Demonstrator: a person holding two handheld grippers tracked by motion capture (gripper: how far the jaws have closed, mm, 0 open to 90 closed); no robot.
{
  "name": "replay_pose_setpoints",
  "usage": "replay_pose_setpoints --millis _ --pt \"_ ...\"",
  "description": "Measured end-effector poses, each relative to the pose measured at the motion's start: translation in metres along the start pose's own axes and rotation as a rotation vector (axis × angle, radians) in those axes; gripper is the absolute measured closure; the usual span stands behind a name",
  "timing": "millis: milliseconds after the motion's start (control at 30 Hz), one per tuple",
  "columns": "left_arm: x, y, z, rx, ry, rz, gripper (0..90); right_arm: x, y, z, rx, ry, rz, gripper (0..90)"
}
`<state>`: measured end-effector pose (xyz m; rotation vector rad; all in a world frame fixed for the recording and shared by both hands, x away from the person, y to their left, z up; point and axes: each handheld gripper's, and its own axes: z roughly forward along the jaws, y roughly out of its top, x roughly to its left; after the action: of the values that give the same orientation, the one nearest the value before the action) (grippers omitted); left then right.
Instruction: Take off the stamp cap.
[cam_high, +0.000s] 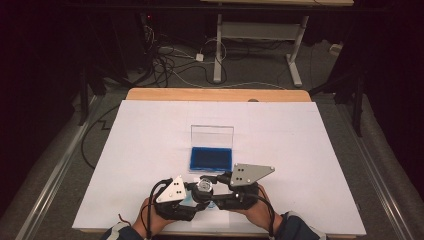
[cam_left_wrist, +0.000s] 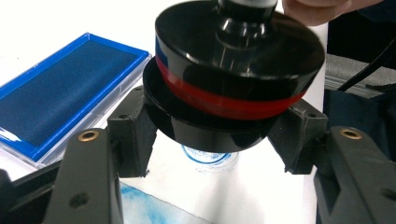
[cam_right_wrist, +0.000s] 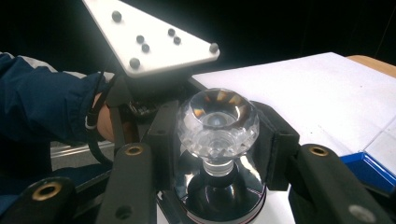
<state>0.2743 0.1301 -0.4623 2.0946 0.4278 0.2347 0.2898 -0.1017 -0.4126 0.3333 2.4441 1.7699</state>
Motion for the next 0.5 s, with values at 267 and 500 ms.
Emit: replay_pose_setpoints --millis 267,500 --pt "-0.001 0.0007 -0.0002 -0.009 -0.013 0.004 36.4 -0.0002 -0.0013 0.0011 -0.002 0.001 -0.008 56.8" --pt "-0.0008 0.0016 -0.0012 -0.017 -0.018 0.0 36.4 -0.0014 -0.003 0.0016 -0.013 0.002 -0.011 56.8"
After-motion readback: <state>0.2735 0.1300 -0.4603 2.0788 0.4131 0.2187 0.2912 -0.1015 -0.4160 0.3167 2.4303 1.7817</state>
